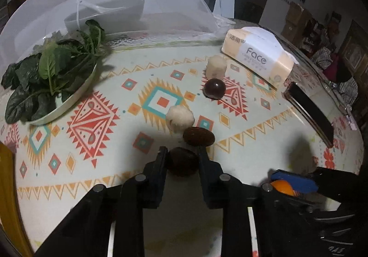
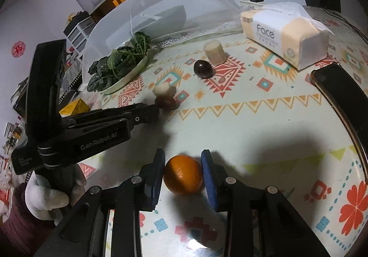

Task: Organize fruits
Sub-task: 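Grasp a dark round fruit with the left tool while the right tool holds the orange, then carry the dark fruit and orange over the white tray and release both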

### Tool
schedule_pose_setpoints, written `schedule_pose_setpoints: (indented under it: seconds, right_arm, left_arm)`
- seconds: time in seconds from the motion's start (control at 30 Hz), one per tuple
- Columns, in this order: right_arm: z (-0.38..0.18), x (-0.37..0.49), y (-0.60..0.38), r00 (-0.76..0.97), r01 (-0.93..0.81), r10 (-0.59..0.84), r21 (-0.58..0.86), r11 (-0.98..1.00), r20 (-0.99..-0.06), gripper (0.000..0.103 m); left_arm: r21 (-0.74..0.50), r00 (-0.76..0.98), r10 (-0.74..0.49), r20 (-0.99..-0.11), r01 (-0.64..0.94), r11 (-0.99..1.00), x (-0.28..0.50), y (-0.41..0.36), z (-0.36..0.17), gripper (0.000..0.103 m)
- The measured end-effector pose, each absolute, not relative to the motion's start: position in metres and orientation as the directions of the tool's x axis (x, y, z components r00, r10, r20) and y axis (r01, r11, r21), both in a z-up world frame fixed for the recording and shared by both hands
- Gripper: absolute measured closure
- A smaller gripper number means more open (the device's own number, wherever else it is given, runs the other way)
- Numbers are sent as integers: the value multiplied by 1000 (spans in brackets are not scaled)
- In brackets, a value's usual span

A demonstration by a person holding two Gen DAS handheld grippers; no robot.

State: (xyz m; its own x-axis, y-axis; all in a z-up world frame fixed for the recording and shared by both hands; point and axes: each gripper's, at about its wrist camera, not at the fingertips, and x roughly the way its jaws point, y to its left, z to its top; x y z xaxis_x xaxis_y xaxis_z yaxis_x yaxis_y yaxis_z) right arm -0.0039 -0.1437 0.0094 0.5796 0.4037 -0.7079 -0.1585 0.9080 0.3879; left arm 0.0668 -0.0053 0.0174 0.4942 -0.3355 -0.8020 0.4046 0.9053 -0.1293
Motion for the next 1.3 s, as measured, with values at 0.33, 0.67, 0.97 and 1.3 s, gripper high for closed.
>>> schedule_pose_setpoints:
  seconds: [0.33,0.67,0.97,1.3]
  right_arm:
    - [17,-22,-143,584,-144,427,429,892,-691,69]
    - [69,-42,-42,532,-341,565,451,825,-631,69]
    - [70,-35,114,387,-503,660,452,737,-644,69]
    - [47,-22,179,352,-504,617,413,759,-704,68]
  left_arm:
    - [-202,583,-371,-723,336,920,8,55,66,78]
    - [-406,734,-305,-608,42,913,-81,228,100,78]
    - [-376,762,-107,-639,-189,907,-125,335,83,78]
    - [-394,734,-113,-669,-221,892,-128,364,55,70]
